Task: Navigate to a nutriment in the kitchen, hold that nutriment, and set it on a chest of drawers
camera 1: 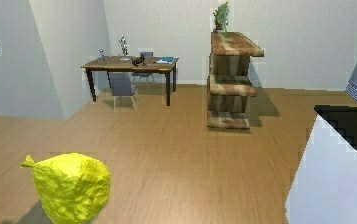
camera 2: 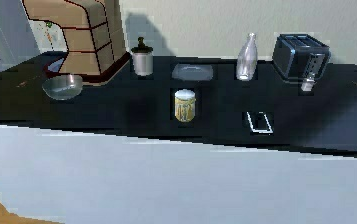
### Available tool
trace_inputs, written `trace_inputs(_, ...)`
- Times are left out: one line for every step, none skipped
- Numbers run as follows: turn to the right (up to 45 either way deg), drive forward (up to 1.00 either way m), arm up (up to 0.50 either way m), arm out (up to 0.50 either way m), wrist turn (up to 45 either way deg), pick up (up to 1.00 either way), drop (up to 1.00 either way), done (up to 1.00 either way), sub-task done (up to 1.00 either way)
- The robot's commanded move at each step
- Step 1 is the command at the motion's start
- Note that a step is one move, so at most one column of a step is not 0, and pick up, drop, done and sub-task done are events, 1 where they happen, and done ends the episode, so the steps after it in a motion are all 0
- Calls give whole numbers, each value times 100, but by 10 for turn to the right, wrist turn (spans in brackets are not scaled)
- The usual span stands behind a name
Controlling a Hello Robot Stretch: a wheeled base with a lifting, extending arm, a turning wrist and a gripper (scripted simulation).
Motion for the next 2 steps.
trace_inputs(0, 0, 38, 0, 0, 0, 0, 0, 0)
trace_inputs(0, 0, 0, 40, 0, 0, 0, 0, 0)
